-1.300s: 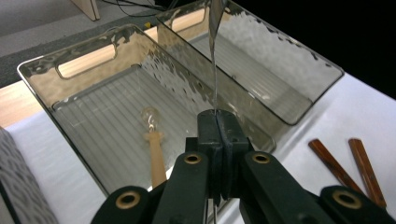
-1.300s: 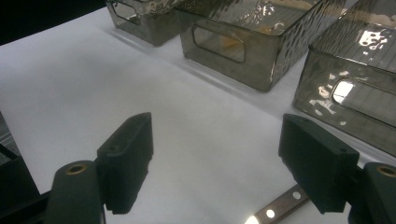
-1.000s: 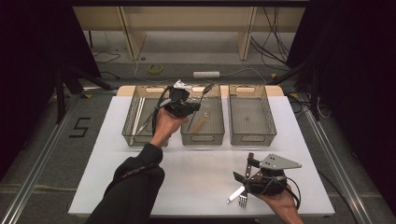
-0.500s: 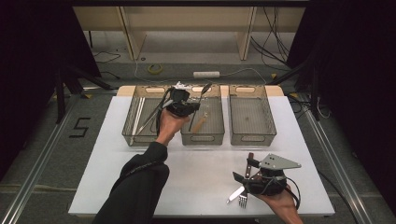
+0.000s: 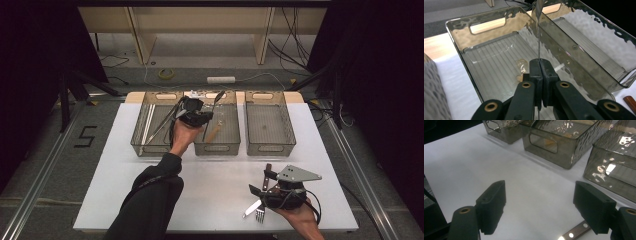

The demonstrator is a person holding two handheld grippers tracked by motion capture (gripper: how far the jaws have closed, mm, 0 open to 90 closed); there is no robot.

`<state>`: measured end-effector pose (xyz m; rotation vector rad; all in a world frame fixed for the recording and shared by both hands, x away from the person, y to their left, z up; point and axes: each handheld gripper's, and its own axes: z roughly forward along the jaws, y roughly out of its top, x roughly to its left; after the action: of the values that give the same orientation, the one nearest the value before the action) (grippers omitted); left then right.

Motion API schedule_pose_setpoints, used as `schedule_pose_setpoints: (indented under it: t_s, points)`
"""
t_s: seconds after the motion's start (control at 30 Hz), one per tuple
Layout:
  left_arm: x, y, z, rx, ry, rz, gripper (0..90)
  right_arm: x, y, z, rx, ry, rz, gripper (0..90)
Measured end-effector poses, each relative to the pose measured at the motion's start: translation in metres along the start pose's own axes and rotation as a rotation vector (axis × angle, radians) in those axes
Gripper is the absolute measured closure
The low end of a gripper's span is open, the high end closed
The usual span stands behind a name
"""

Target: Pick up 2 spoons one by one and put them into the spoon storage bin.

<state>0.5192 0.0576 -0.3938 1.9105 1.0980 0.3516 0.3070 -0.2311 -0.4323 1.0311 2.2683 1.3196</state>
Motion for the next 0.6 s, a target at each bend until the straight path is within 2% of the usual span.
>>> schedule_pose_setpoints:
  t_s: [0.07,0.17,0.27,0.3,0.37,0.47,0.6]
  points:
    - [0.000,-0.001,0.002,0.020,0.000,-0.006,86.5,0.000,0.000,0.000,0.000,-0.001,0.000,27.3]
    - [0.000,0.000,0.001,0.004,0.013,-0.018,68.5,-0.001,0.000,0.000,0.001,-0.002,0.004,27.3]
    - [0.000,0.002,-0.009,0.012,0.009,-0.043,55.8,-0.002,0.000,-0.001,-0.004,-0.004,0.008,27.3]
    - [0.000,0.002,-0.013,0.005,0.002,-0.057,52.7,-0.003,0.000,-0.001,-0.006,-0.005,0.011,27.3]
    - [-0.001,0.000,-0.025,-0.017,-0.020,-0.059,47.5,-0.005,0.000,-0.002,-0.008,-0.011,0.012,27.3]
    - [-0.002,-0.008,-0.047,-0.025,-0.037,-0.028,39.5,-0.011,0.001,-0.004,-0.013,-0.026,0.020,27.5]
    - [-0.003,-0.028,-0.079,-0.058,-0.055,-0.004,34.1,-0.022,0.002,-0.005,-0.007,-0.044,0.034,30.2]
